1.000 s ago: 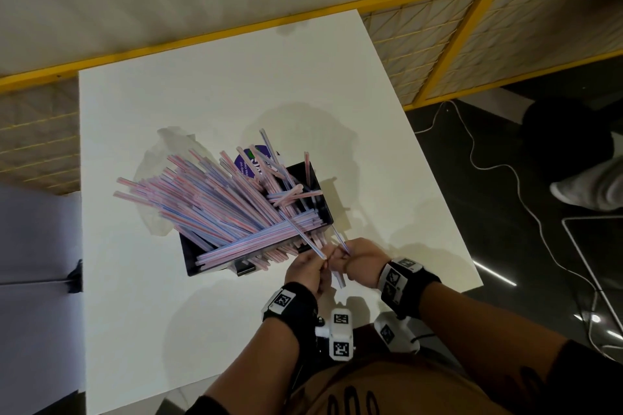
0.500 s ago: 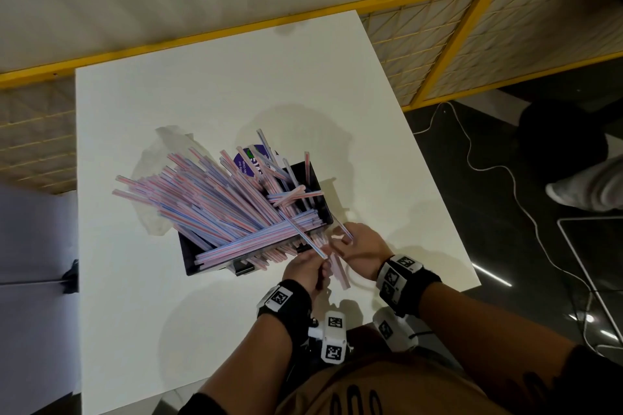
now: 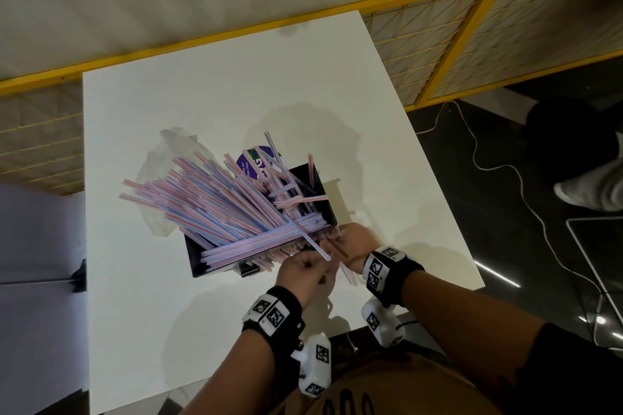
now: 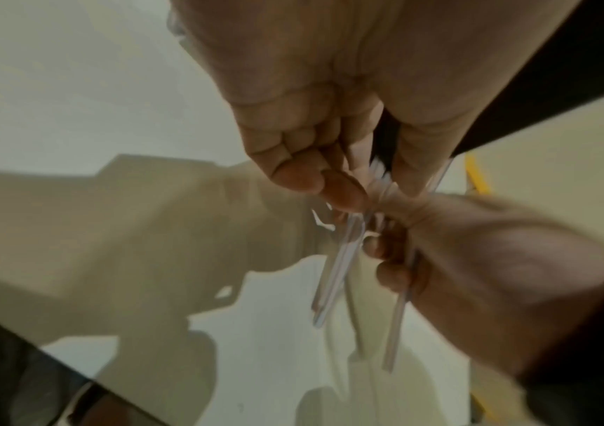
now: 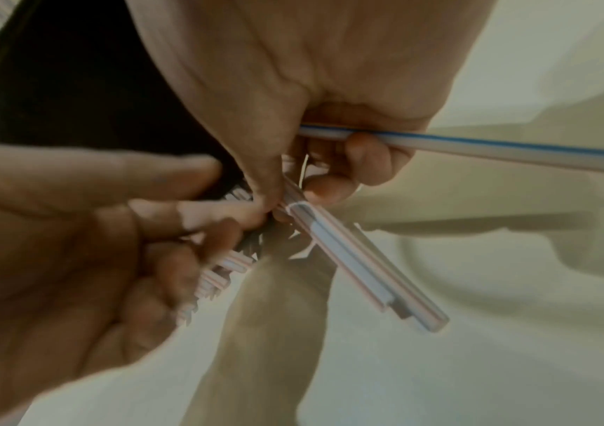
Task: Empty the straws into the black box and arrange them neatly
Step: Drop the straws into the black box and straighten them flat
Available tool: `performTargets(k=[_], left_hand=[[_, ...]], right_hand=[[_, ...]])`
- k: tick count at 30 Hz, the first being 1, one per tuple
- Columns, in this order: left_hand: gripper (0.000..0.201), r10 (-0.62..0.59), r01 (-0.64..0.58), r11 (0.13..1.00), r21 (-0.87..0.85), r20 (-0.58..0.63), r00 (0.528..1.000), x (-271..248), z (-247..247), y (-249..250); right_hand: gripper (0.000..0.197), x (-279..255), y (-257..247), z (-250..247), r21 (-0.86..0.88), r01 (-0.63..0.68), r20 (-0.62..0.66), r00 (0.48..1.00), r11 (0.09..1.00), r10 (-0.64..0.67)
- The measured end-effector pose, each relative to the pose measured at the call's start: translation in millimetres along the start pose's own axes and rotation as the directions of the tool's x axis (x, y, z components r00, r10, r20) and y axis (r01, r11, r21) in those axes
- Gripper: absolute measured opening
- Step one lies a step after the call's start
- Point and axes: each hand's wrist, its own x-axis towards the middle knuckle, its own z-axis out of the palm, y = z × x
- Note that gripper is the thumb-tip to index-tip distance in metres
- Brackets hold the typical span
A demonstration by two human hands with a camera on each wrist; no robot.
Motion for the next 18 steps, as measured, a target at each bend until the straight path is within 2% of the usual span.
performTargets(k=[1, 4, 7, 9, 11, 13, 16, 18], left_hand=[[0.004, 0.024, -0.025, 0.998, -0.056, -0.016, 1.000, -4, -5, 2], [0.009, 0.015, -0.018, 0.961, -0.277, -0.012, 1.000, -18, -18, 11], [0.015, 0.002, 0.048, 0.856, -0.515, 0.095, 0.996, -29, -23, 22], [0.019, -0.014, 0.105, 0.789, -0.606, 0.152, 0.988, -33, -23, 29], [0.020, -0.010, 0.115, 0.760, -0.639, 0.166, 0.986, -34, -22, 33], [0.027, 0.009, 0.095, 0.775, -0.625, 0.161, 0.987, -37, -20, 37], [0.060, -0.017, 0.118, 0.826, -0.551, 0.185, 0.983, -41, -21, 36], [0.076, -0.049, 0.167, 0.842, -0.514, 0.236, 0.970, -43, -23, 34]], right_hand=[[0.048, 1, 2, 0, -0.046, 0.020, 0.004, 1.000, 0.999, -0.020], [0.044, 1, 3, -1, -0.267, 0.071, 0.043, 0.997, 0.961, -0.062], [0.041, 0, 6, -1, -0.354, 0.081, 0.078, 0.995, 0.932, -0.058], [0.036, -1, 10, -2, -0.370, 0.050, 0.078, 0.997, 0.928, -0.022], [0.034, -4, 13, -4, -0.358, -0.011, 0.068, 0.997, 0.934, 0.038], [0.029, -7, 18, -8, -0.303, -0.056, 0.066, 0.995, 0.951, 0.079], [0.033, -17, 27, -18, -0.247, -0.073, 0.097, 0.990, 0.966, 0.100], [0.029, -22, 34, -23, -0.250, -0.079, 0.129, 0.985, 0.965, 0.114]])
